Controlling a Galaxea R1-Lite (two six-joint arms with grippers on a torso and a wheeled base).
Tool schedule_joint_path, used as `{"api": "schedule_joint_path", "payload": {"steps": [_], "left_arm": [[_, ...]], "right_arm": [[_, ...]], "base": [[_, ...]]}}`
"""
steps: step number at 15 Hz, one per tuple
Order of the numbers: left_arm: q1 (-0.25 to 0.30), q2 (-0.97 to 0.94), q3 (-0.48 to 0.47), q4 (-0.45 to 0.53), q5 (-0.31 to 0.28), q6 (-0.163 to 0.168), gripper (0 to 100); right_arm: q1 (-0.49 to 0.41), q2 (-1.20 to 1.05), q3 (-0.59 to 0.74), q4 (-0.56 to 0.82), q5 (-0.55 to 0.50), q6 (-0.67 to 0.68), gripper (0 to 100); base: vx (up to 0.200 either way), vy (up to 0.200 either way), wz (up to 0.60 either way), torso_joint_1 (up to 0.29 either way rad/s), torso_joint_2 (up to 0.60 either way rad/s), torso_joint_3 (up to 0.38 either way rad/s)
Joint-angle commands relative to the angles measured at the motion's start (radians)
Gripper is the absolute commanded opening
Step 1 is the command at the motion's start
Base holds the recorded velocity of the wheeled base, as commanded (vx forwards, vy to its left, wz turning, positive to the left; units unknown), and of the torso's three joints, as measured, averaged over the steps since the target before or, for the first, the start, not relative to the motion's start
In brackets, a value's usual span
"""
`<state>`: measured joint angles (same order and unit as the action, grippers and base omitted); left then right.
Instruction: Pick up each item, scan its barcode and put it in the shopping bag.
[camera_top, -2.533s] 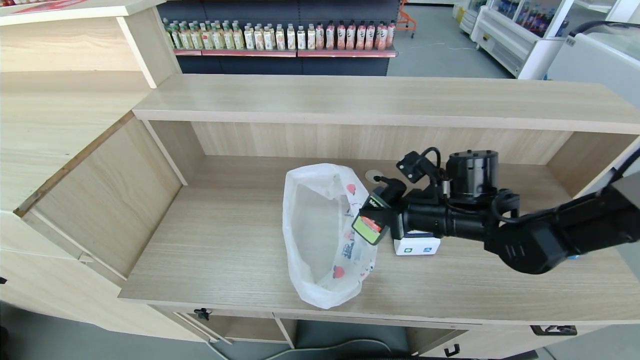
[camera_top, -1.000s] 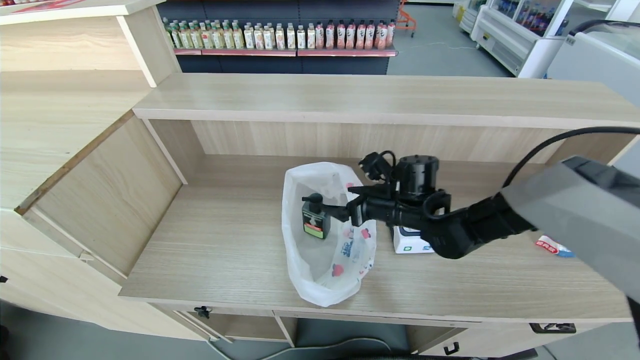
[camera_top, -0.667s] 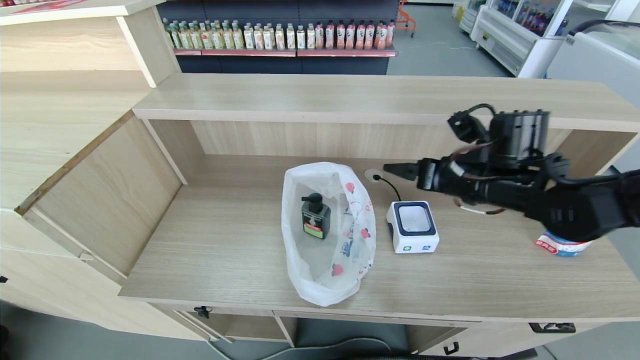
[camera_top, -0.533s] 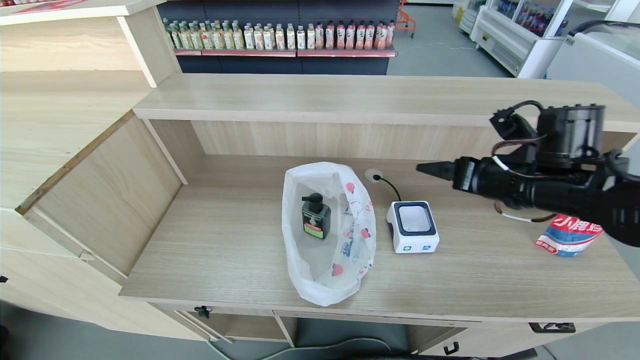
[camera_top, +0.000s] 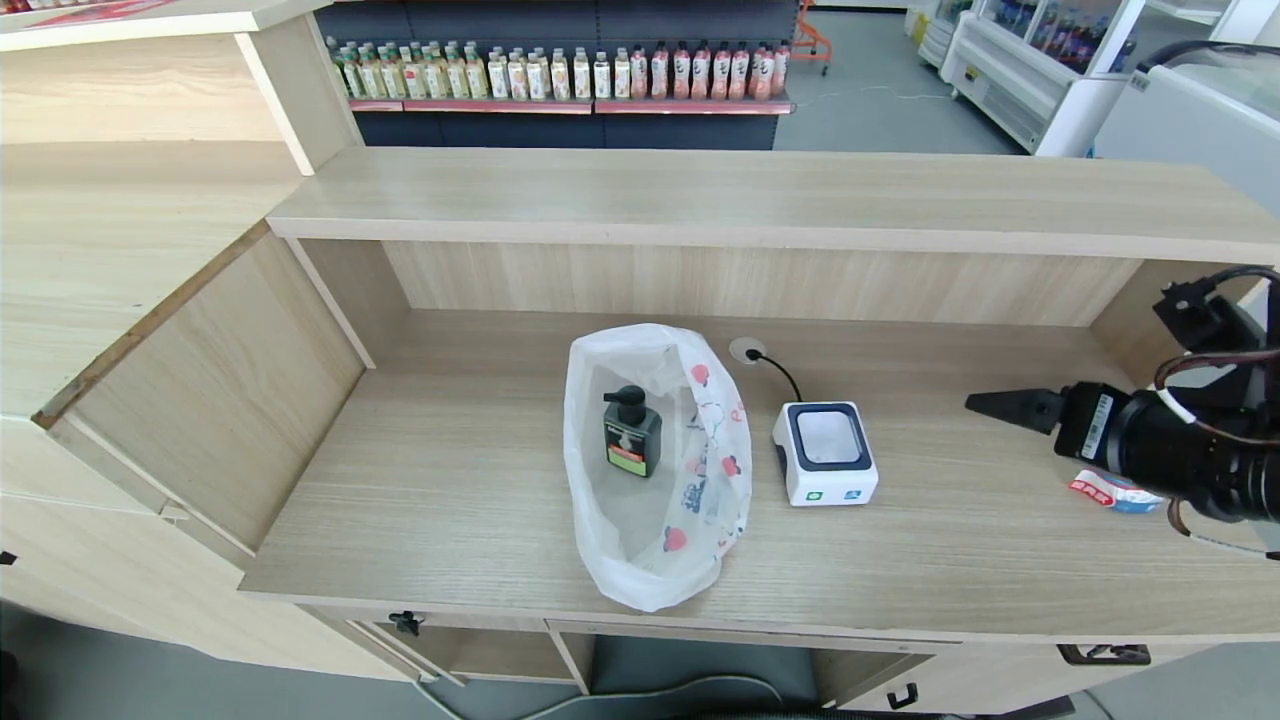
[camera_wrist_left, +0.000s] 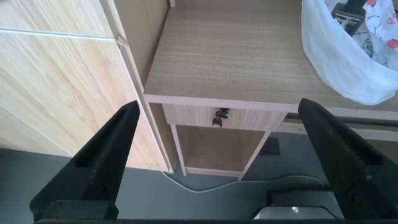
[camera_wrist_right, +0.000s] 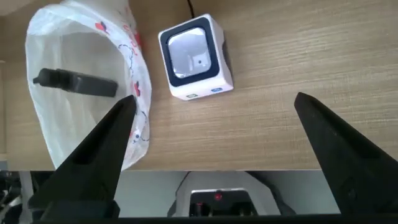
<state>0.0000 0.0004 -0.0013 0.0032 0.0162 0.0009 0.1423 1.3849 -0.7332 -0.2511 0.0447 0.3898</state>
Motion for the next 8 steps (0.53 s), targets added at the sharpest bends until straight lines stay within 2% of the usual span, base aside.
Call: {"api": "schedule_joint_path", "payload": {"steps": [1,6,8], "left_arm": [[0.0,0.0,0.0,0.0,0.001,0.004,100],[0.0,0.0,0.0,0.0,0.001,0.004,100],[0.0,0.0,0.0,0.0,0.001,0.005,100]], "right_arm": [[-0.017,-0.033,-0.006,0.019,-0.035,0.029,100],[-0.078,-0.095,-0.066,0.225,-0.042,0.215,100],[-0.101,-0.098,-0.066,0.231,-0.04,0.23,100]], "base": [[0.0,-0.2,0.0,-0.002,0.0,-0.002],[0.0,-0.2,0.0,-0.001,0.0,0.003],[0.0,-0.2,0.0,0.002,0.0,0.007]]}}
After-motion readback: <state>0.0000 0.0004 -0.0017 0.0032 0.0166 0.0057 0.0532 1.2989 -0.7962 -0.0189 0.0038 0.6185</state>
